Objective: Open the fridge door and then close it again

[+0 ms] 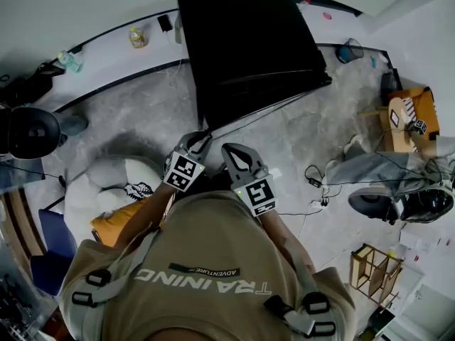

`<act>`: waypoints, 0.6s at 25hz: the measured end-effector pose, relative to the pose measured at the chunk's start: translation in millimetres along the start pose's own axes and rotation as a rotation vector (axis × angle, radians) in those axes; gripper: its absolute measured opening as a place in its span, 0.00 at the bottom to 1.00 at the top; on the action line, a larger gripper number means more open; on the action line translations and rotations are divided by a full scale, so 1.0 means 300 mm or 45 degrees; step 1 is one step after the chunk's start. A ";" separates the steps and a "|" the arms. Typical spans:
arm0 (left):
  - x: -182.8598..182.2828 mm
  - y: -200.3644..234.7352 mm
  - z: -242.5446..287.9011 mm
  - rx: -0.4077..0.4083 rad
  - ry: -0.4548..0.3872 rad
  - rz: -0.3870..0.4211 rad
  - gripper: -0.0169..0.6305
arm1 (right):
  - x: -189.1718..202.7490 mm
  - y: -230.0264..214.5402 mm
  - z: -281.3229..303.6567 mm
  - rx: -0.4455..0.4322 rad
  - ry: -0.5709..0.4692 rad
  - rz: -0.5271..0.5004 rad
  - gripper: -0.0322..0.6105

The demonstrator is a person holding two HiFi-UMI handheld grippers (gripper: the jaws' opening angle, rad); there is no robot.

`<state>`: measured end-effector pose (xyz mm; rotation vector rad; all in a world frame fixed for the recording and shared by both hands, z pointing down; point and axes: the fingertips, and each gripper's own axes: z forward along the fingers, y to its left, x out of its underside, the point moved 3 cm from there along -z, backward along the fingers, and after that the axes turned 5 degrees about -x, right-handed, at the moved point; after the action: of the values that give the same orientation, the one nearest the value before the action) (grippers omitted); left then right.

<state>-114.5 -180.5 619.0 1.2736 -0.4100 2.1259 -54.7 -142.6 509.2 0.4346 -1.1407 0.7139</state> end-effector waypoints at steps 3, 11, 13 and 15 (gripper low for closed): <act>0.000 -0.018 -0.007 -0.016 -0.015 -0.053 0.09 | 0.009 0.010 -0.037 -0.006 0.044 -0.003 0.04; 0.026 -0.119 -0.034 -0.059 0.008 -0.100 0.09 | 0.089 0.024 -0.112 -0.058 0.044 -0.037 0.04; 0.020 -0.141 -0.030 -0.078 0.023 -0.117 0.09 | 0.098 0.010 -0.130 -0.083 0.026 -0.023 0.04; 0.024 -0.160 -0.030 -0.103 0.039 -0.137 0.09 | 0.100 0.003 -0.151 -0.114 0.014 -0.020 0.04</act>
<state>-92.0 -136.6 618.5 1.1892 -0.4011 2.0157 -18.1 -103.9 520.1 0.3629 -1.1535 0.6483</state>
